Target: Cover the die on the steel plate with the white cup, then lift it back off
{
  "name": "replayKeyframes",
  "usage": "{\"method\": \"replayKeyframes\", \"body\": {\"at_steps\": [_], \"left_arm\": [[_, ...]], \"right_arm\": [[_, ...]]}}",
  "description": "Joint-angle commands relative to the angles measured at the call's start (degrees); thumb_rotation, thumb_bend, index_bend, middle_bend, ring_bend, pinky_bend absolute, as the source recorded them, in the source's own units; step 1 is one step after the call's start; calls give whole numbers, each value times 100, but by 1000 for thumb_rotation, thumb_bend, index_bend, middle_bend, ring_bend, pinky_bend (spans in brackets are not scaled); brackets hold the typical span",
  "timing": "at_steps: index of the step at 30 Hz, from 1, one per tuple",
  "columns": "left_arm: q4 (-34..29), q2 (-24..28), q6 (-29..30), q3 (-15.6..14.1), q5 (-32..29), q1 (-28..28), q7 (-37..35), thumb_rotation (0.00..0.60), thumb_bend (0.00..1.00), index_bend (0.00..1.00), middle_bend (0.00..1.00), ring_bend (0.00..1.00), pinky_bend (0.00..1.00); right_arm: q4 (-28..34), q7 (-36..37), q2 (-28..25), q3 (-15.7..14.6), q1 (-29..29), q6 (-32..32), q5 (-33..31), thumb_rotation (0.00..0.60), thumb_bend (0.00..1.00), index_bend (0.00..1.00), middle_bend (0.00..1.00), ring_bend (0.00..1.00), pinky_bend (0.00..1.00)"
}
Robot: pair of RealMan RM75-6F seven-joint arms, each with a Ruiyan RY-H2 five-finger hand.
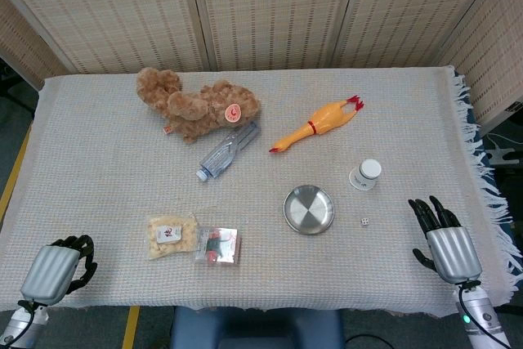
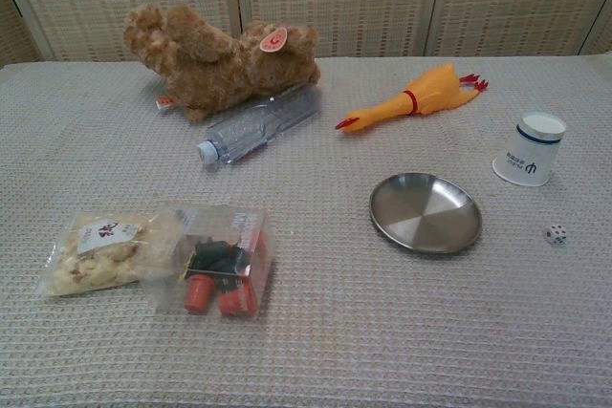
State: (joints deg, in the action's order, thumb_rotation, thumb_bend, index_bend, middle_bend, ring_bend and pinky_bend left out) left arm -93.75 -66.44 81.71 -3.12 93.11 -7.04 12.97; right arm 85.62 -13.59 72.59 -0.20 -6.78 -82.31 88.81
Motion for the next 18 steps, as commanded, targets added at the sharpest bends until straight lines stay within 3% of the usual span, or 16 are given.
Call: {"method": "replayKeyframes", "body": {"at_steps": [1, 10, 12, 16, 18], "left_arm": [[-3, 0, -5, -2, 2, -2, 5, 600, 366, 278, 407, 419, 574], [14, -6, 11, -1, 31, -5, -9, 600, 366, 278, 412, 419, 574], [54, -15, -32, 0, 2, -19, -45, 600, 366, 278, 413, 420, 574], [78, -5, -83, 26, -94, -30, -114, 600, 366, 278, 415, 419, 573], [68, 4, -71, 28, -100, -24, -117, 600, 366, 278, 416, 419, 574]], "right_arm": [[-5, 2, -3, 2, 2, 2, 5, 600, 72, 37, 94, 0, 219], [45, 40, -62, 2, -32, 107, 2, 600, 72, 48, 104, 17, 224], [7, 53, -35, 26, -46, 69, 43, 600, 72, 87, 200, 96, 314], [-211, 117, 87, 54, -126, 133, 94, 600, 72, 202, 486, 369, 549], [-297, 164, 137, 72, -171, 206, 75, 600, 72, 245, 577, 458, 622]]}}
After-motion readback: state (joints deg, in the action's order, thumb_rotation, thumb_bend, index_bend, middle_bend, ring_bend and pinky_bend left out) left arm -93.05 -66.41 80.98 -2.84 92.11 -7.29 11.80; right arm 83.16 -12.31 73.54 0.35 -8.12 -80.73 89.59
